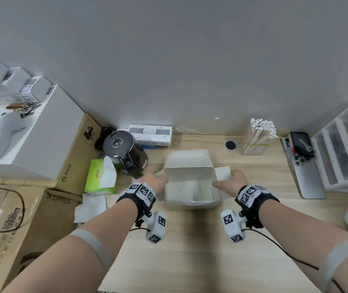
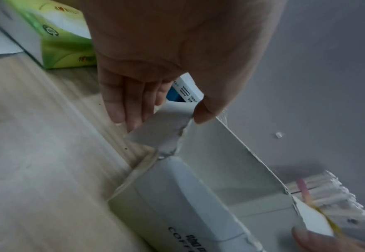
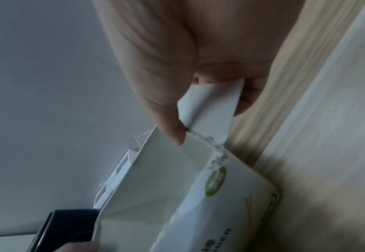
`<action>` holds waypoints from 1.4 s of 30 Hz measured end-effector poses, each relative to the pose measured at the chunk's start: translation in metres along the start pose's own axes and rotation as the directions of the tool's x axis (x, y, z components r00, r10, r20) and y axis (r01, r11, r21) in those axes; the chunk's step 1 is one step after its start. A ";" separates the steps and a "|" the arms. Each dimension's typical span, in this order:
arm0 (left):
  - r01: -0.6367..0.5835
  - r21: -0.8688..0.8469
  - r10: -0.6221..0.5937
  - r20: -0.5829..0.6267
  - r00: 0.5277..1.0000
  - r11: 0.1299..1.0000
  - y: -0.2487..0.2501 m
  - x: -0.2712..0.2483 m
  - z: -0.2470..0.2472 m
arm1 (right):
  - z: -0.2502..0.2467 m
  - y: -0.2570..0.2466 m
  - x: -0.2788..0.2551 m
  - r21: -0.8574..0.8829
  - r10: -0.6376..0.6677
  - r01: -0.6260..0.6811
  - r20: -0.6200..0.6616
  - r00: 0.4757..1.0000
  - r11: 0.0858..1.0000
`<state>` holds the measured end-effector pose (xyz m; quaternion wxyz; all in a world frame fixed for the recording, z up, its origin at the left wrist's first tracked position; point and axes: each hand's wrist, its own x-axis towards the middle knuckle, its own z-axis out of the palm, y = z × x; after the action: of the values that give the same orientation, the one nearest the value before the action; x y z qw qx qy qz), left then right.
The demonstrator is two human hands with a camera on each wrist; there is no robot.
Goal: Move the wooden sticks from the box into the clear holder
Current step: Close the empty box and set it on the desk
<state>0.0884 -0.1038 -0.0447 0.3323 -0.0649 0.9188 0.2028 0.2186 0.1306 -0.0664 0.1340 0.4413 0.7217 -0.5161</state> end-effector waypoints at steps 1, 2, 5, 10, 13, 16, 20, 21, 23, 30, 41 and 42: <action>-0.026 -0.004 0.026 -0.002 1.000 1.000 0.001 -0.002 -0.002 | -0.003 0.001 0.000 0.001 -0.032 0.032 -0.038 0.999 0.999; -0.068 -0.001 0.068 -0.014 0.998 0.998 0.003 -0.004 -0.005 | -0.007 -0.001 -0.003 0.000 -0.063 0.064 -0.065 0.996 0.998; -0.206 -0.029 0.205 -0.033 0.978 0.978 0.008 -0.010 -0.013 | -0.009 -0.005 -0.010 0.010 -0.156 0.158 -0.088 0.984 0.987; -0.294 -0.125 0.301 0.040 0.953 0.948 0.022 -0.011 -0.008 | -0.005 -0.013 -0.015 0.125 -0.139 0.139 -0.014 0.990 0.982; -0.313 -0.021 0.313 0.057 0.948 0.950 0.028 -0.012 -0.003 | -0.004 -0.011 -0.012 -0.008 -0.160 0.160 -0.059 0.985 0.987; -0.287 0.065 0.285 0.031 0.958 0.956 0.026 -0.007 0.001 | -0.003 -0.009 -0.005 -0.063 -0.120 0.114 -0.100 0.988 0.991; -0.245 0.062 0.244 0.023 0.969 0.968 0.028 -0.001 0.006 | -0.004 -0.020 0.004 -0.023 -0.085 0.085 -0.021 0.996 0.996; -0.238 0.049 0.236 0.029 0.971 0.970 0.029 0.001 0.007 | -0.003 -0.024 0.008 0.012 -0.086 0.086 0.007 0.996 0.996; -0.241 -0.005 0.241 0.052 0.969 0.970 0.029 0.003 0.009 | -0.003 -0.029 0.014 0.081 -0.088 0.084 0.048 0.995 0.993; -0.194 -0.257 0.214 0.052 0.975 0.947 0.037 0.013 0.003 | -0.009 -0.032 0.034 0.196 -0.069 0.069 -0.008 0.998 0.978; -0.382 -0.192 0.372 -0.088 0.924 0.904 0.048 0.009 -0.006 | -0.027 -0.031 0.025 0.111 -0.314 0.311 0.009 0.949 0.944; -0.383 -0.193 0.372 -0.091 0.924 0.903 0.047 0.008 -0.008 | -0.029 -0.030 0.023 0.125 -0.319 0.314 0.024 0.947 0.941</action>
<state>0.0657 -0.0637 -0.0289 0.2541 0.0744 0.8961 0.3561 0.1895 0.1643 -0.0498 0.0384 0.3156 0.7480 -0.5826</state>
